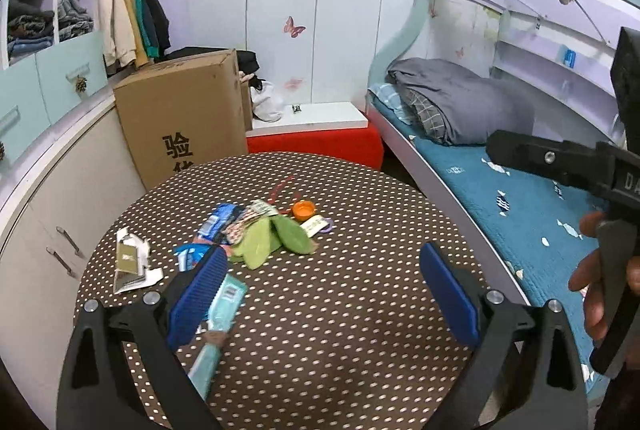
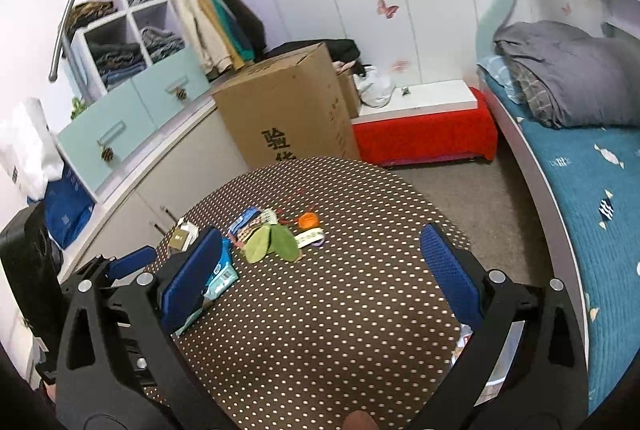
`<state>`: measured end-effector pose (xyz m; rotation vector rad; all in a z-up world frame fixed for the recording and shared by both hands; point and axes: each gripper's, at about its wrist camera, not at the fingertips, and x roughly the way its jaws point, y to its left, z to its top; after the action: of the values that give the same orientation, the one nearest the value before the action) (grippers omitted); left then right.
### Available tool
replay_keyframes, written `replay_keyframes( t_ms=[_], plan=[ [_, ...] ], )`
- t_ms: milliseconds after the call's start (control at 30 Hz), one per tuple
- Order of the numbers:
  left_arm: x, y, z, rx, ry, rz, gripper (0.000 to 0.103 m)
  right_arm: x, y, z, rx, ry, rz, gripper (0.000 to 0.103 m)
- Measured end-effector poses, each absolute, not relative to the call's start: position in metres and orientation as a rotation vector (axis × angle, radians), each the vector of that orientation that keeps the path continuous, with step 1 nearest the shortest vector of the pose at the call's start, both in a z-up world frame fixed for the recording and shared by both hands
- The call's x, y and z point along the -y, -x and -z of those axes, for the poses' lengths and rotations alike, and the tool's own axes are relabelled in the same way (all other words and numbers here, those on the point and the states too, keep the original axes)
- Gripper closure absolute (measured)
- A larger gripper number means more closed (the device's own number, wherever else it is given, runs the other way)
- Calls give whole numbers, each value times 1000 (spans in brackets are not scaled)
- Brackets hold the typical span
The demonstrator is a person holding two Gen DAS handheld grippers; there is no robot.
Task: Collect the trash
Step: 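Return to the table and grasp the teal tube with the left gripper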
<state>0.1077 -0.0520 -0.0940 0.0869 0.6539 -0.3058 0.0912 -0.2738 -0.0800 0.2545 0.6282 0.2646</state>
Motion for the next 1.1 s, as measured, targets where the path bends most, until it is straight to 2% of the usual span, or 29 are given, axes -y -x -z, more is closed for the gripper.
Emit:
replay_keyframes(
  t_ms=[500,800,833,967,1100],
  plan=[
    [-28,-119,151,-744,-50,199,8,225,-113,104,-724,-163,-316,6],
    [-36,-135,194,-844,-80,219,9,223,-119,129,-798,-157,-298,6],
    [-36,-137,197,-851,-84,226,10,223,-119,130,-801,-156,-296,6],
    [-30,-149,212,-908,-97,248,31,224,-124,137,-820,-144,-284,6],
    [-22,-152,222,-923,-139,245,36,223,-129,144,-838,-126,-283,6]
  ],
)
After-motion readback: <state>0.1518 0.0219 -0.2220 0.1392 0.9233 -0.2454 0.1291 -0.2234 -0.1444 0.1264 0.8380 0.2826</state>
